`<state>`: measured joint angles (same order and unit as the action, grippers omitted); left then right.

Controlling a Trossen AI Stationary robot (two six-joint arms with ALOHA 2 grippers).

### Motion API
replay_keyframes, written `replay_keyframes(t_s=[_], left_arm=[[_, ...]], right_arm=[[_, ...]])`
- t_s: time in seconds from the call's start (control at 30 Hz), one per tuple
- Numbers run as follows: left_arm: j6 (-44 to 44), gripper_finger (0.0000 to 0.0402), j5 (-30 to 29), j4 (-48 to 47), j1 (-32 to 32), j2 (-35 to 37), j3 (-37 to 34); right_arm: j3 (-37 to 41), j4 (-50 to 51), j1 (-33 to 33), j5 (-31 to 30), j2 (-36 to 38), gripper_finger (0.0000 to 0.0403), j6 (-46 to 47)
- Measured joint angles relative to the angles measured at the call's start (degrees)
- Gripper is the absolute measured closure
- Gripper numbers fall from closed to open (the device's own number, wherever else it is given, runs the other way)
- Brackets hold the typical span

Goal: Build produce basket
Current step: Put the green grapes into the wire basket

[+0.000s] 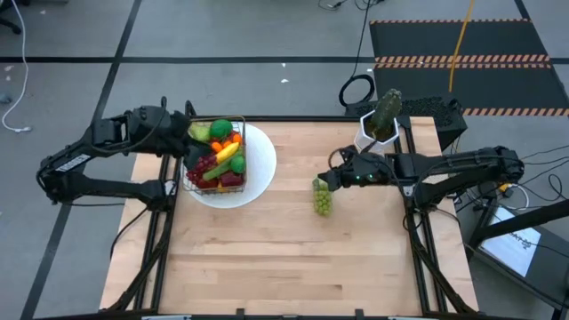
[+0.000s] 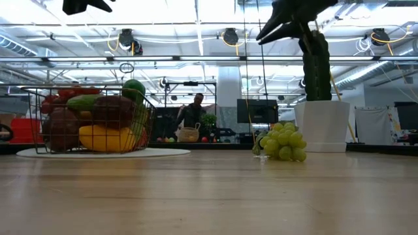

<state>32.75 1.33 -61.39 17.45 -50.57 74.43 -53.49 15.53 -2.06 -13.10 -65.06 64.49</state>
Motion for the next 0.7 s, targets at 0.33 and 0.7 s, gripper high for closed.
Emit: replay_keyframes(t_s=[0.33, 0.7], left_arm=[[-1.04, 0.0275, -6.21, 1.18, -7.85, -2.34, -0.04], [2.28, 0.0275, -7.72, 1.52, -12.14, -5.54, -0.07]], right_arm=[[-14.68, 20.57, 9.79, 19.68, -9.94, 0.0340, -23.84], [-11.30, 19.50, 19.87, 35.99, -19.25, 0.0315, -48.98]])
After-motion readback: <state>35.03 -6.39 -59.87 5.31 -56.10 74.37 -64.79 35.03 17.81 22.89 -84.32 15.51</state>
